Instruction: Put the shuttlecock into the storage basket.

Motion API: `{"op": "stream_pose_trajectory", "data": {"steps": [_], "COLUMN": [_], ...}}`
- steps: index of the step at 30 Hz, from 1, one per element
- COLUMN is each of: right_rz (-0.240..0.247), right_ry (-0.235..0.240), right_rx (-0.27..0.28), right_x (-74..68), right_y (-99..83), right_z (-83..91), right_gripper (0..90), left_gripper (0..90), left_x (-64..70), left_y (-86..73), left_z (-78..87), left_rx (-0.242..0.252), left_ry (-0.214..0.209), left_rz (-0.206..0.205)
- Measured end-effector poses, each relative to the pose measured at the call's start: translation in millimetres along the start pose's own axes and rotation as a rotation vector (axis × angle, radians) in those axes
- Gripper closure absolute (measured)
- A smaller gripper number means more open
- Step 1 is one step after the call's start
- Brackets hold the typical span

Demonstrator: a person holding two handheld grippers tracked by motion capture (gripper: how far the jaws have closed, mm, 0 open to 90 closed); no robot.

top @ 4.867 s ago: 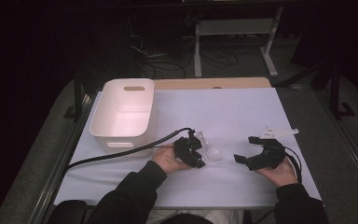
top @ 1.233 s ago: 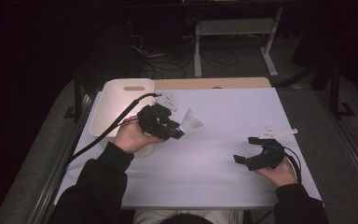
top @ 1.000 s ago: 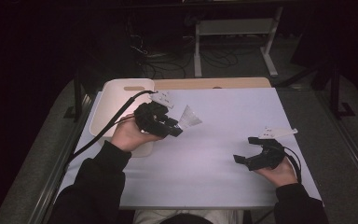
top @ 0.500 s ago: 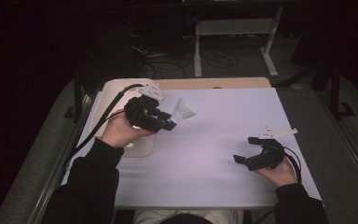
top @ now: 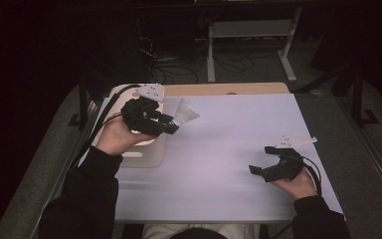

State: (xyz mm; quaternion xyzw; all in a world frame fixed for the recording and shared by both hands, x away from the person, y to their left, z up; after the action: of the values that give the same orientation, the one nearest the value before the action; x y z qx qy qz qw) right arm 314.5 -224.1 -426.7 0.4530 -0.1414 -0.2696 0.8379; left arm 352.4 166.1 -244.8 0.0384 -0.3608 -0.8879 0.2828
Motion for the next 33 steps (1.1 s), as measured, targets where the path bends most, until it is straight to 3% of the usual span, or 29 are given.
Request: {"op": "stream_pose_trajectory", "data": {"steps": [15,26,33], "right_rz": [-0.001,0.0,0.001], "right_ry": [0.001,0.001,0.001], "right_rx": [-0.003,-0.007,-0.008], "right_x": [-0.3,-0.3,-0.3], "right_y": [-0.1,-0.3,-0.4], "right_z": [-0.3,-0.8,-1.2], "right_gripper": [0.0,0.0,0.0], "left_gripper": [64.9,64.9,64.9], "left_x": [-9.9,-34.3,-42.4], "left_y": [-5.7,-23.8,-32.0], "left_z": [24.9,39.9,49.0], "left_rx": [0.005,0.023,0.034], "left_ry": [0.045,0.064,0.079], "left_rz": [0.008,0.079,0.099]}}
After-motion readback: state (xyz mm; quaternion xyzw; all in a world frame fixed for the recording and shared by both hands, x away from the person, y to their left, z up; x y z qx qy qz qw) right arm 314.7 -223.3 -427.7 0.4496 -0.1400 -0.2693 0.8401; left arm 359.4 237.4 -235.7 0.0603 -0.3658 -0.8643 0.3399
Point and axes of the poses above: each handheld gripper's, and its own axes: z roughly backward along the jaws, y roughly out of its top, x roughly to its right, the point moved 1 cm from there along -z, roughly forward along the jaws, and after that the axes turned 13 degrees about z, right-handed, at the moved point
